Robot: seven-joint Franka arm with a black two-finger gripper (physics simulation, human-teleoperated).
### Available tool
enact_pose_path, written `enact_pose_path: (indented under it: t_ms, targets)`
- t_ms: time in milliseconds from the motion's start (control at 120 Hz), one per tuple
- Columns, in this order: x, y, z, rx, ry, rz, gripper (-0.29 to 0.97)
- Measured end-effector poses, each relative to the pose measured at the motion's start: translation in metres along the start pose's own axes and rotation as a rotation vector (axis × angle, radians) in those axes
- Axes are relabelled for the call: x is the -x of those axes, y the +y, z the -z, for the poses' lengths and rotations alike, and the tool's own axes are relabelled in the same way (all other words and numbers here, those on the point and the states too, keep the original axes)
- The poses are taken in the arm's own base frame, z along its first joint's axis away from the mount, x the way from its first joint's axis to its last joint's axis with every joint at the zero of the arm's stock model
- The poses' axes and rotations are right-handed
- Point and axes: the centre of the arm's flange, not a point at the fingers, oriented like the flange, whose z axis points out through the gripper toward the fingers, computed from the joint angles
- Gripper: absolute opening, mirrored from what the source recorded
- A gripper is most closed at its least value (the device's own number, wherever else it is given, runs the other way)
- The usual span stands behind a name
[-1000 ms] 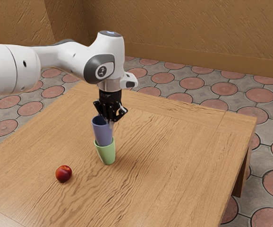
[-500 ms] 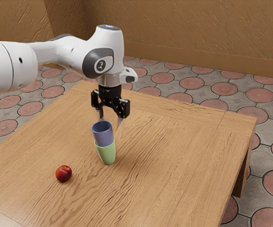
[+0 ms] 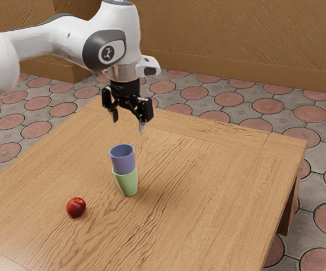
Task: Place the left cup onto the right cup
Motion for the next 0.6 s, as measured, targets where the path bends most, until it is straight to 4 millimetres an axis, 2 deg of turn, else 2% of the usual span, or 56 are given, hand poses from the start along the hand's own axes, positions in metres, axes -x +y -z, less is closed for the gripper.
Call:
enact_pose_path:
  t_ms: [133, 350, 600]
  targets:
    - [0.010, -0.005, 0.017, 0.003, 0.009, -0.015, 0.68]
    - [0.020, -0.016, 0.030, 0.017, -0.001, -0.035, 0.68]
    - [0.023, -0.028, 0.032, 0.023, -0.014, -0.071, 0.68]
